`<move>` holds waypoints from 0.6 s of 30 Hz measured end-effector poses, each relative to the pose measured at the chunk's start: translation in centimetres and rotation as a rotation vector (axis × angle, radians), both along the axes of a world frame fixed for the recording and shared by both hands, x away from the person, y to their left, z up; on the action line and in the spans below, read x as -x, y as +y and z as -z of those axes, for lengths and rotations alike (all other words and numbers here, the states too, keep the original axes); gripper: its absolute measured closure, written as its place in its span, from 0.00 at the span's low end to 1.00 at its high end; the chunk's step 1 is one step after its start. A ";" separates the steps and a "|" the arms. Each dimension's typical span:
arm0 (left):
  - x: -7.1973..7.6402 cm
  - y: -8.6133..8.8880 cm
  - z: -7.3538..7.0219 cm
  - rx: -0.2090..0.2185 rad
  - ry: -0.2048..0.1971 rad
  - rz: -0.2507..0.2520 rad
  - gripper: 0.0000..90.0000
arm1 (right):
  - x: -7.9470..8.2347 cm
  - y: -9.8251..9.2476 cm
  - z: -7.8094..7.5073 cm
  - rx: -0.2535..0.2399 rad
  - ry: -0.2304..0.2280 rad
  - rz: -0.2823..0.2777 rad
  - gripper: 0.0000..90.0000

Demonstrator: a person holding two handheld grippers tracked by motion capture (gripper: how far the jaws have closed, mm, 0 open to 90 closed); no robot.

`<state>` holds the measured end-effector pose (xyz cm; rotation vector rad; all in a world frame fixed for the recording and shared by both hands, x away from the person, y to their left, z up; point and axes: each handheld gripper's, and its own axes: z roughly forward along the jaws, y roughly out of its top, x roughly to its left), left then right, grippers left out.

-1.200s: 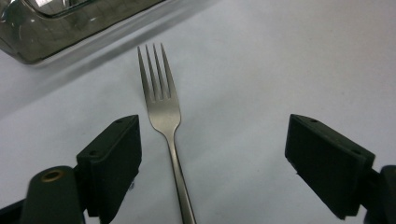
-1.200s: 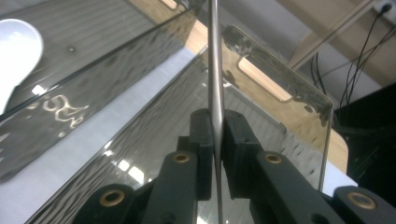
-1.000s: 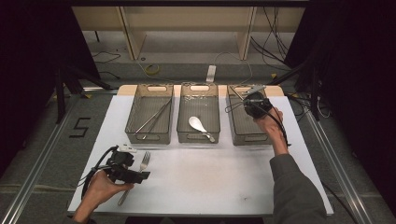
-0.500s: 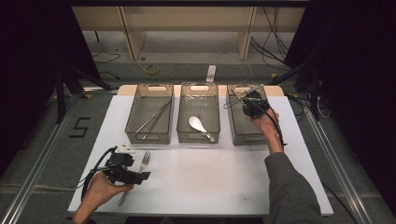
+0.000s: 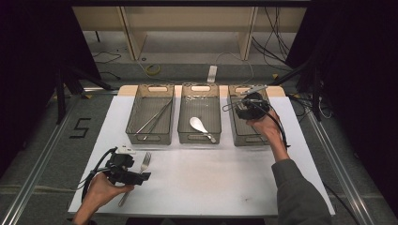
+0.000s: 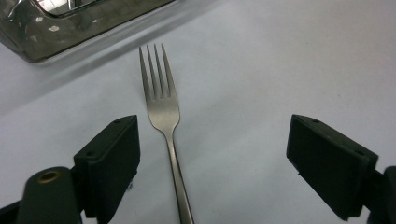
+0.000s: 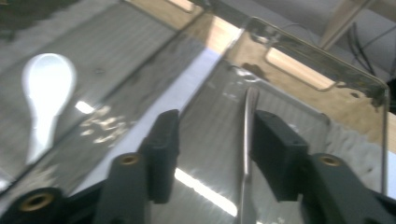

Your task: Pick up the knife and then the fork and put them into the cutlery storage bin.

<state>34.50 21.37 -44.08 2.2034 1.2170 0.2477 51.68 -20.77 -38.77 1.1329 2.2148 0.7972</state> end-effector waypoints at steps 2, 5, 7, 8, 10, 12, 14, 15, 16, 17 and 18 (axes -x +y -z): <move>0.0 0.0 0.0 -0.005 0.004 0.000 0.19 | 1.1 0.2 -0.5 -0.019 -0.015 -0.030 0.51; -0.1 0.1 0.0 -0.007 0.009 -0.001 0.19 | 2.8 0.4 -1.1 -0.061 -0.013 -0.071 0.47; -0.1 0.0 0.0 -0.008 0.008 -0.001 0.19 | 4.1 0.5 -1.5 -0.097 -0.016 -0.096 0.44; -0.1 0.0 0.0 -0.009 0.008 -0.002 0.19 | 4.7 0.5 -1.6 -0.116 -0.013 -0.108 0.43; -0.1 0.0 0.0 -0.007 0.009 -0.006 0.19 | 5.8 0.6 -1.8 -0.147 -0.007 -0.129 0.41; -0.1 0.0 0.1 -0.011 0.013 -0.009 0.19 | 7.0 0.8 -1.7 -0.165 -0.006 -0.153 0.39; -0.2 0.0 0.2 -0.027 0.026 -0.012 0.19 | 8.2 1.0 -1.3 -0.184 -0.005 -0.173 0.38; -0.2 0.0 0.3 -0.040 0.033 -0.009 0.19 | 8.8 1.1 -1.1 -0.195 0.000 -0.185 0.38; -0.3 0.0 0.3 -0.044 0.036 -0.012 0.19 | 9.3 1.1 -0.7 -0.210 0.001 -0.199 0.38; -0.3 0.0 0.3 -0.050 0.043 -0.012 0.20 | 9.7 1.3 -0.4 -0.219 0.006 -0.210 0.38; -0.3 0.0 0.4 -0.051 0.048 -0.015 0.20 | 10.0 1.4 -0.1 -0.219 0.012 -0.218 0.38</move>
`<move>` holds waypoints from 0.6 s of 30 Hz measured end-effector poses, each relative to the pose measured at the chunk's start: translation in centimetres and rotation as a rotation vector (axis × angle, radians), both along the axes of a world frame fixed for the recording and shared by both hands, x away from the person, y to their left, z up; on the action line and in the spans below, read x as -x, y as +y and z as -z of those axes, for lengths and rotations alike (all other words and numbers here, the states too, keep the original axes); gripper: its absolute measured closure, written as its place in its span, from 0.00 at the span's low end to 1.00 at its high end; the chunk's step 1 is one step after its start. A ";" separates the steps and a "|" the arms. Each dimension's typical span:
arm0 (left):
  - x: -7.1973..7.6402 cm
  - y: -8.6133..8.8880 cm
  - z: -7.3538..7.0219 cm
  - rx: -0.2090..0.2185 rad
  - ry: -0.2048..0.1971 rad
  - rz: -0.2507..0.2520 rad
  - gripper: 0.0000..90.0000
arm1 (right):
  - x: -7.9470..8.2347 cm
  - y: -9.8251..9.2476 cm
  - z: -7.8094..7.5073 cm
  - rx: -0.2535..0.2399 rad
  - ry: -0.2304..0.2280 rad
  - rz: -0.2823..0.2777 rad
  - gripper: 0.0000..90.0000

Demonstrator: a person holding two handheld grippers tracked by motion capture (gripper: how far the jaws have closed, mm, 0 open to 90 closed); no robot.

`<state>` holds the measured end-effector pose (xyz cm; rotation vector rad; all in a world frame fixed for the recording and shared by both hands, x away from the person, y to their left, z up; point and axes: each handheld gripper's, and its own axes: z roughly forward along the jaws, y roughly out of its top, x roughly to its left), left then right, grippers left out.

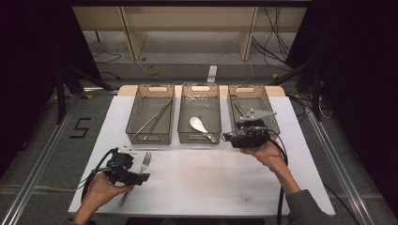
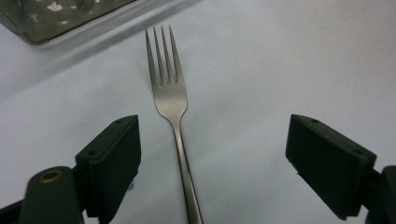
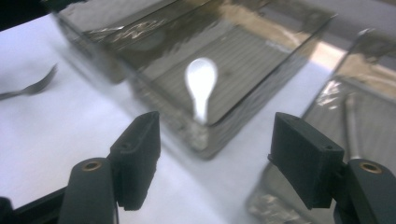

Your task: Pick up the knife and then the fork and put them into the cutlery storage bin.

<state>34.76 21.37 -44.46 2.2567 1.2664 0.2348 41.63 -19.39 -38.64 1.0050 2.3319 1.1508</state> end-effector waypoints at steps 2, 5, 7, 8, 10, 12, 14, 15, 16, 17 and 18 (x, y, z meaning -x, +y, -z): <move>0.0 0.1 0.1 -0.013 0.016 -0.002 0.21 | 0.6 0.1 0.5 -0.005 0.000 -0.014 0.38; 0.0 0.1 0.2 -0.044 0.031 -0.004 0.23 | 1.3 0.1 1.2 -0.018 0.005 -0.027 0.37; 0.0 0.1 0.3 -0.052 0.042 -0.006 0.24 | 1.8 0.2 1.5 -0.025 0.004 -0.032 0.37; 0.0 0.1 0.3 -0.060 0.047 -0.002 0.25 | 2.1 0.1 1.6 -0.027 0.003 -0.033 0.37; 0.1 0.1 0.4 -0.070 0.055 0.000 0.27 | 2.5 0.1 1.9 -0.035 -0.001 -0.037 0.37; 0.2 0.1 0.5 -0.082 0.066 0.003 0.30 | 2.9 0.0 2.1 -0.041 0.002 -0.039 0.37; 0.3 0.2 0.6 -0.096 0.084 0.005 0.32 | 3.2 -0.1 2.4 -0.045 0.005 -0.044 0.37; 0.3 0.2 0.7 -0.099 0.087 0.001 0.34 | 3.4 -0.1 2.6 -0.042 0.008 -0.046 0.37; 0.4 0.3 0.7 -0.110 0.096 -0.001 0.36 | 3.6 -0.2 2.7 -0.037 0.012 -0.050 0.37; 0.4 0.4 0.8 -0.117 0.106 -0.002 0.37 | 3.8 -0.2 2.8 -0.037 0.017 -0.052 0.37; 0.5 0.5 0.9 -0.120 0.109 -0.010 0.39 | 4.0 -0.2 3.0 -0.035 0.021 -0.056 0.37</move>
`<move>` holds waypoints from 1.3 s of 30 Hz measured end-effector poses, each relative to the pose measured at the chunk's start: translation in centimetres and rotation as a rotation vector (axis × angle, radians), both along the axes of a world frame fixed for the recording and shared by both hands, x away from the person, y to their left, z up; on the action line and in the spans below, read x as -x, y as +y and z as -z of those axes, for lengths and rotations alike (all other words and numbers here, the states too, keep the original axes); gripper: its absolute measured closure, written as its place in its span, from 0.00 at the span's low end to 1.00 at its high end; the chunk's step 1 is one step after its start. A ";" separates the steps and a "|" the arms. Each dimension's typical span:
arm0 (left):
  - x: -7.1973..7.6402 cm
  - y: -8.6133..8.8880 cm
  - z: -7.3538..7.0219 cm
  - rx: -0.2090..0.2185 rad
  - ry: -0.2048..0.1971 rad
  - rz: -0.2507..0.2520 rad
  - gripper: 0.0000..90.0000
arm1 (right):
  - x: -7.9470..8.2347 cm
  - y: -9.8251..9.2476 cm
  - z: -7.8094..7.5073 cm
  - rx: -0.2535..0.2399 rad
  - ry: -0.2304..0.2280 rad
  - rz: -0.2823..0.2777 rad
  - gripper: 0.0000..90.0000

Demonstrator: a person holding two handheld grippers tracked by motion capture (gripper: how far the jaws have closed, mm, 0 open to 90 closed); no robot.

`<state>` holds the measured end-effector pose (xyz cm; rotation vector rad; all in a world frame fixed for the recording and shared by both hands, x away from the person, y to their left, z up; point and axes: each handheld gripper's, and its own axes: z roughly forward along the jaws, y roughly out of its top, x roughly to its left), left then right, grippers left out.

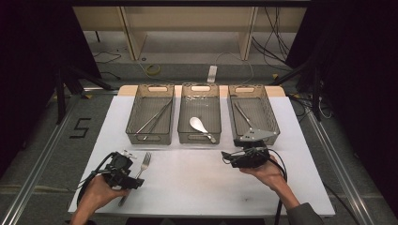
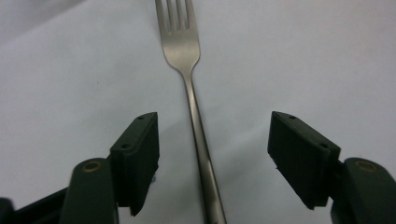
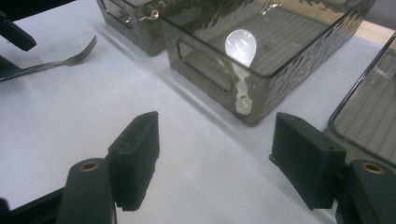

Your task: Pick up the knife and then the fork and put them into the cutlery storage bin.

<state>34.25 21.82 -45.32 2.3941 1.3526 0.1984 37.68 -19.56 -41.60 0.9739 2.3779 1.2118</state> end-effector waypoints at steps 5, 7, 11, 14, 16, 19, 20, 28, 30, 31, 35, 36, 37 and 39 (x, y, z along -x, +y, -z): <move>0.1 0.6 0.4 -0.030 0.028 -0.018 0.51 | 1.0 0.0 0.5 0.009 0.008 -0.015 0.36; 0.0 0.7 0.6 -0.032 0.040 -0.021 0.55 | 1.3 0.0 0.6 0.008 0.012 -0.021 0.36; 0.0 0.7 0.8 -0.035 0.064 -0.018 0.61 | 1.8 -0.2 0.8 0.010 0.021 -0.028 0.36; 0.0 0.7 0.9 -0.036 0.074 -0.011 0.66 | 2.2 -0.2 0.9 0.010 0.024 -0.030 0.36; 0.0 0.6 1.0 -0.037 0.073 -0.011 0.70 | 2.3 -0.2 0.9 0.012 0.027 -0.032 0.36; 0.0 0.5 1.0 -0.045 0.073 0.004 0.74 | 2.4 -0.2 1.0 0.012 0.032 -0.036 0.36; 0.0 0.4 1.1 -0.047 0.077 0.009 0.76 | 2.5 -0.2 1.0 0.016 0.033 -0.039 0.36; -0.1 0.1 1.2 -0.077 0.069 0.012 0.84 | 2.6 -0.3 1.0 0.017 0.031 -0.044 0.36; -0.1 0.0 1.2 -0.081 0.070 0.015 0.87 | 2.6 -0.2 1.0 0.018 0.031 -0.046 0.36; -0.1 0.0 1.2 -0.078 0.071 0.014 0.87 | 2.6 -0.2 1.0 0.020 0.030 -0.046 0.36; -0.1 0.1 1.2 -0.075 0.063 0.027 0.91 | 2.6 -0.1 1.1 0.022 0.033 -0.048 0.37; -0.2 0.1 1.2 -0.076 0.062 0.031 0.91 | 2.6 -0.1 1.1 0.022 0.034 -0.049 0.37; -0.1 0.1 1.2 -0.075 0.061 0.032 0.92 | 2.6 -0.1 1.1 0.021 0.034 -0.050 0.37; -0.1 0.2 1.2 -0.068 0.060 0.037 0.92 | 2.7 -0.1 1.0 0.021 0.033 -0.052 0.37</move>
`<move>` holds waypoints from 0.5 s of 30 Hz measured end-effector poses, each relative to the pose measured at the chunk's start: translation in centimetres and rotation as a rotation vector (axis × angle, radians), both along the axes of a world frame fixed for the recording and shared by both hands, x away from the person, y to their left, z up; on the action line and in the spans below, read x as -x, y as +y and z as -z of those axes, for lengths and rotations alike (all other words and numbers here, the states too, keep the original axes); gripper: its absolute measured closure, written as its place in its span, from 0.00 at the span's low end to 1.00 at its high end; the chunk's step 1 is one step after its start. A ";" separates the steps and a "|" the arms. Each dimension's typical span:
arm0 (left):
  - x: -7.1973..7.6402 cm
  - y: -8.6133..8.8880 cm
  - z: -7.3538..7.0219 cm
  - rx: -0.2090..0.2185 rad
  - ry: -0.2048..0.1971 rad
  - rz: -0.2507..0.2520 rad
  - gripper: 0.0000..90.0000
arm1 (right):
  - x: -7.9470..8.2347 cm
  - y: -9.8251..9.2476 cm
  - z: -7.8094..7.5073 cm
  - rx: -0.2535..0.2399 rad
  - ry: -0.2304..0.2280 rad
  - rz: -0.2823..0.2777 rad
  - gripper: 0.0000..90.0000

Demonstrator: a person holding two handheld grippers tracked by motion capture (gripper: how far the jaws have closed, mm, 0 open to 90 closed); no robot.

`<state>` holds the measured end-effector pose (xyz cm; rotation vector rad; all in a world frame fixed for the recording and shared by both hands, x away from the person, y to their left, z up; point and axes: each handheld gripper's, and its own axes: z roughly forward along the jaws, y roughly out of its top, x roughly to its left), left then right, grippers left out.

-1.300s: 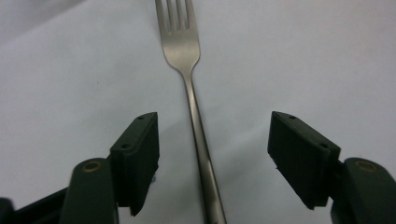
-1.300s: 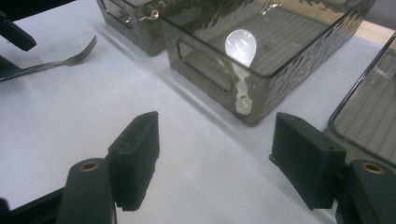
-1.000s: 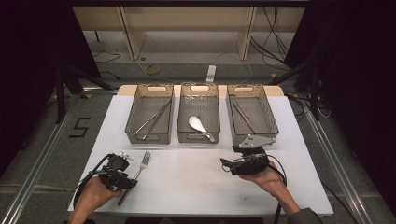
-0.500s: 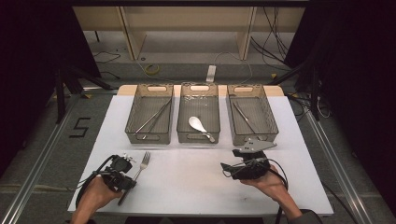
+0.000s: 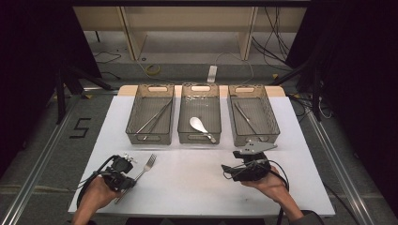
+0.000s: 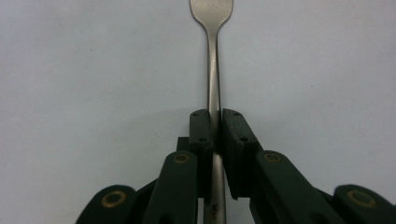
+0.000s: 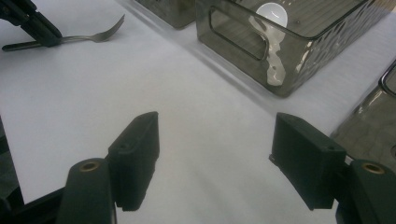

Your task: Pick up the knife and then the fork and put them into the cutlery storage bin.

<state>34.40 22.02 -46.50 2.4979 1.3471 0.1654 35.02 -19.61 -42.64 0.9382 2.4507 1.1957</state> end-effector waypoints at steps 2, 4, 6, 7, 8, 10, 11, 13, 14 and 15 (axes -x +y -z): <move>-0.1 0.1 0.0 0.011 0.000 0.006 0.92 | 0.0 0.0 0.0 -0.004 0.000 0.000 0.37; -0.1 0.0 -0.1 0.031 -0.001 0.012 0.92 | 0.1 0.1 0.0 -0.005 0.003 -0.005 0.37; -0.1 -0.2 -0.3 0.036 -0.006 0.025 0.92 | 0.1 0.1 0.0 -0.004 0.003 -0.005 0.37; -0.2 -0.2 -0.3 0.041 -0.011 0.024 0.92 | 0.1 0.1 0.0 -0.006 0.003 -0.006 0.37; -0.1 -0.3 -0.5 0.051 -0.015 0.022 0.92 | 0.1 0.1 0.0 -0.006 0.001 -0.009 0.37; -0.2 -0.2 -0.8 0.069 -0.018 0.030 0.92 | 0.1 0.1 -0.1 -0.011 0.002 -0.009 0.37; -0.2 -0.2 -0.9 0.074 -0.022 0.033 0.92 | 0.1 0.1 -0.1 -0.012 0.002 -0.011 0.37; -0.2 -0.3 -1.2 0.083 -0.025 0.035 0.92 | 0.1 0.2 -0.1 -0.016 0.000 -0.015 0.37; -0.2 -0.4 -1.3 0.095 -0.029 0.041 0.92 | 0.1 0.3 -0.1 -0.018 -0.001 -0.017 0.37; -0.2 -0.6 -1.5 0.100 -0.033 0.052 0.92 | 0.1 0.5 -0.1 -0.018 0.000 -0.024 0.37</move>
